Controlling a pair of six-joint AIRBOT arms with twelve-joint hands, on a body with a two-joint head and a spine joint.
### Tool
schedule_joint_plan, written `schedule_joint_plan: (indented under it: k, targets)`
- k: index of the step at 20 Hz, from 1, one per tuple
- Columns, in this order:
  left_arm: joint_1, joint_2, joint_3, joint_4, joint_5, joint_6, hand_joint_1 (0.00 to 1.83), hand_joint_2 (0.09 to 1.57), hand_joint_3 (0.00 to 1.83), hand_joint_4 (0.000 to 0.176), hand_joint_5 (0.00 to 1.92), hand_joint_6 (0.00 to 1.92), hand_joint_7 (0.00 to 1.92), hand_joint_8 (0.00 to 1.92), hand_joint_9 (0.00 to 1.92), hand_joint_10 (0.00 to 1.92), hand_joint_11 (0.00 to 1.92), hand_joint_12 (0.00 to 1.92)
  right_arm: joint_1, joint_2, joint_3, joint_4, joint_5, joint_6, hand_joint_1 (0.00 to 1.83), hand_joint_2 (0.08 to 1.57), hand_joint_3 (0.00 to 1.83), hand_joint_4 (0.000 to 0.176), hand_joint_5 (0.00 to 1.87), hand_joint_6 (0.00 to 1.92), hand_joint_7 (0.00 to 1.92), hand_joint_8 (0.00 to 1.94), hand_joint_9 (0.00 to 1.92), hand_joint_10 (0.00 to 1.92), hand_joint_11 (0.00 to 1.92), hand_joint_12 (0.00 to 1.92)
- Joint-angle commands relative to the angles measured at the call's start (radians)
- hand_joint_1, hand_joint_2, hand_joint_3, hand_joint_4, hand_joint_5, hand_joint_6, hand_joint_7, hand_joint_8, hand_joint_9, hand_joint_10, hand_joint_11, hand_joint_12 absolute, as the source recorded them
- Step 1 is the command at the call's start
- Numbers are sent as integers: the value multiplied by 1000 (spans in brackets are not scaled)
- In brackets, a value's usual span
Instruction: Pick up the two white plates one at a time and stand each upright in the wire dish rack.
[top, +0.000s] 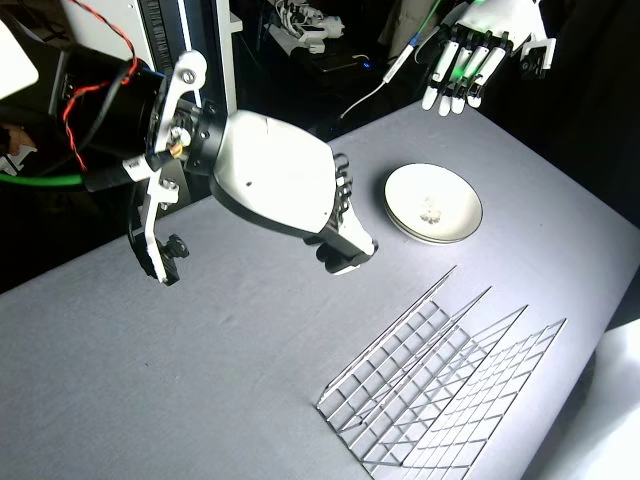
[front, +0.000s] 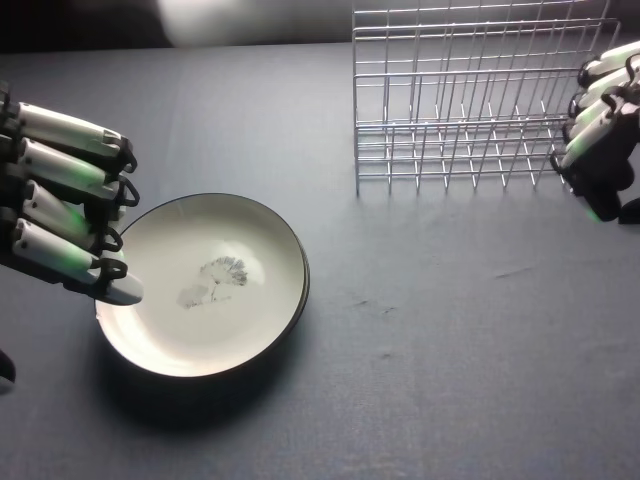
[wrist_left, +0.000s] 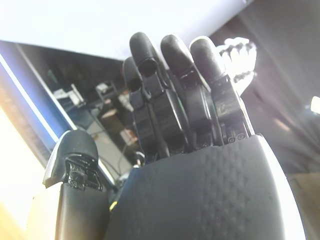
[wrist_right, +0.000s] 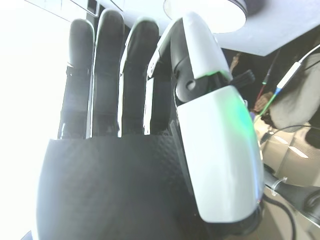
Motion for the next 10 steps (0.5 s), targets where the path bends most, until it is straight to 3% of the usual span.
schedule_joint_plan:
  k: [1,2,8,9,10]
  targets:
    - [-13,6,3,-92,-56,-10,0,1057,194,0,0,13,0,2,0,0,0,5,1,15,-4,21,73,-7,8,1330,148,0,94,37,73,33,51,12,0,212]
    - [-13,6,4,-89,-59,-10,0,1131,59,0,8,1,0,0,0,0,0,0,-5,22,-8,21,81,-7,0,1408,19,0,106,8,92,6,59,5,0,221]
    - [-54,-3,-9,-27,-55,-26,0,1129,40,0,0,0,0,0,0,0,0,0,3,30,-15,21,92,-11,0,1408,1,0,99,2,79,1,50,2,0,191]
    - [-69,-6,-13,-2,-56,-31,0,1136,38,0,0,0,0,0,0,0,0,0,3,30,-15,21,91,-12,0,1409,1,0,118,4,94,2,67,5,0,272]
    - [-81,-11,-16,19,-56,-36,0,1128,32,0,0,0,0,0,0,0,0,0,3,29,-15,21,87,-13,0,1409,1,0,110,1,82,2,57,0,0,209]
